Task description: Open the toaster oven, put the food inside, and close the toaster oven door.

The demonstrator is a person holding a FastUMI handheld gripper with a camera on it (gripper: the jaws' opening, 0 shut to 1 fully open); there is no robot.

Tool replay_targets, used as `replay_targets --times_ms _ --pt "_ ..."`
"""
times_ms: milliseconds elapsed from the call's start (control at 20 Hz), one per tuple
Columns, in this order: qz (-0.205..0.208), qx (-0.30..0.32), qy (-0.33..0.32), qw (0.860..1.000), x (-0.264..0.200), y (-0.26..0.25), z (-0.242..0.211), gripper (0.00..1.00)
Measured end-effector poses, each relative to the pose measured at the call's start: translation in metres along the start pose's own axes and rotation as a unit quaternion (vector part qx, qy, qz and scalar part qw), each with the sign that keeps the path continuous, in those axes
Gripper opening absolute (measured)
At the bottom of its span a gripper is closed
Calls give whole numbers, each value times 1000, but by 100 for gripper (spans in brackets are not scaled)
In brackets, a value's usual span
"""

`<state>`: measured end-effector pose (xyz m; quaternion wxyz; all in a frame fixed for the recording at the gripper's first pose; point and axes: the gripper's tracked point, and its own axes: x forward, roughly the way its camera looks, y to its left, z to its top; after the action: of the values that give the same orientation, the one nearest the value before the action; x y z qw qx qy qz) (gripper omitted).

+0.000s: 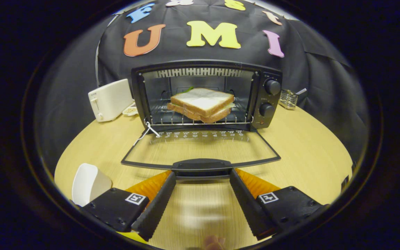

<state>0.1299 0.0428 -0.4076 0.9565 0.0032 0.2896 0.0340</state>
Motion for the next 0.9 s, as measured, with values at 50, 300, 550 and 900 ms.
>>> replay_targets --times_ms 50,300,550,900 --pt "0 -1 -9 1000 -3 1 5 100" --pt "1 -2 -25 1000 -15 2 20 100" --pt "-3 -44 -79 996 -24 4 53 100" --pt "15 -35 -125 991 -23 6 106 100"
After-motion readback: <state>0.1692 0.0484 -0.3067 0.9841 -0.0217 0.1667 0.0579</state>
